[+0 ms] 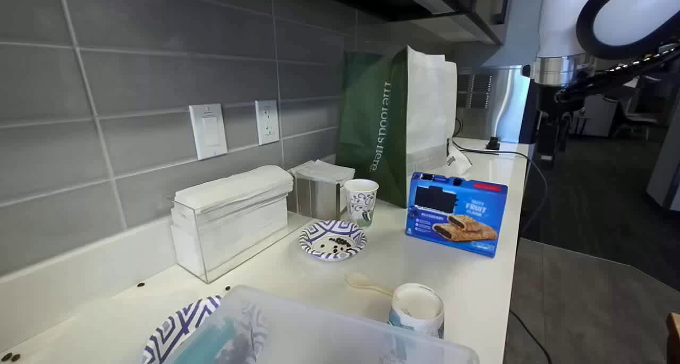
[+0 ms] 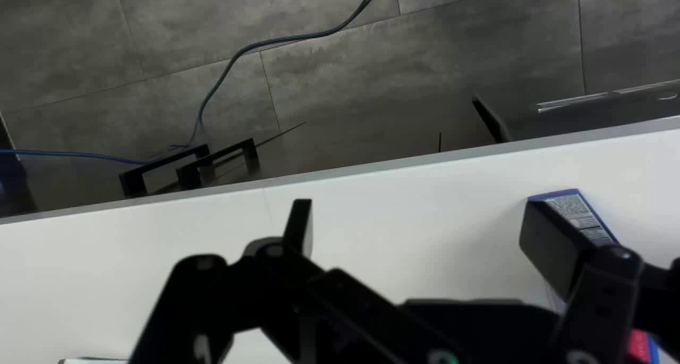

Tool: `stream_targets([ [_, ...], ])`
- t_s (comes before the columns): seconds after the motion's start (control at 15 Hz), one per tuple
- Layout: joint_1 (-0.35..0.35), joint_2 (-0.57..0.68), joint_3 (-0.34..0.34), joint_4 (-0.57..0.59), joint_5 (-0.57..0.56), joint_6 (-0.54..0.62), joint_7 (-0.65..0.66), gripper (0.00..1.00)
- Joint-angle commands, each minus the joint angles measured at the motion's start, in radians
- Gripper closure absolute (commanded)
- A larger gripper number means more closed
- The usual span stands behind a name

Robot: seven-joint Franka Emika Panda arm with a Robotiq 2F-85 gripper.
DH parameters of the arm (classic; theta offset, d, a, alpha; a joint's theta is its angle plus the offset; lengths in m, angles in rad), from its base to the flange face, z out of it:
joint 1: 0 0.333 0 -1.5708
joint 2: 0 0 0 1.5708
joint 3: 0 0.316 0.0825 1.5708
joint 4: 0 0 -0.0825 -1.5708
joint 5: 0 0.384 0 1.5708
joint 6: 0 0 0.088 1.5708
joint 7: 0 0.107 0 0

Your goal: Open the blue box

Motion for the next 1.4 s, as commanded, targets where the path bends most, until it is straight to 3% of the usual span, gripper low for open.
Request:
stream_targets([
  [0.0, 0.012, 0.0, -0.011, 0.002, -0.004, -0.004, 0.004, 0.0],
  [0.2, 0.012, 0.0, -0.011, 0.002, -0.004, -0.004, 0.004, 0.0],
  [0.4, 0.003, 0.026, -0.027, 0.013, -0.036, 0.106, -0.011, 0.0],
  [0.47, -0.008, 0.033, -0.029, 0.015, -0.069, 0.159, -0.01, 0.25],
  [0.53, -0.005, 0.035, -0.045, 0.015, -0.061, 0.207, -0.027, 0.25],
  [0.8, 0.016, 0.072, -0.116, 0.017, 0.023, 0.406, -0.127, 0.58],
  [1.13, 0.116, 0.135, -0.205, 0.02, 0.271, 0.577, -0.343, 0.95],
  [1.33, 0.209, 0.161, -0.255, 0.033, 0.459, 0.583, -0.511, 1.0],
])
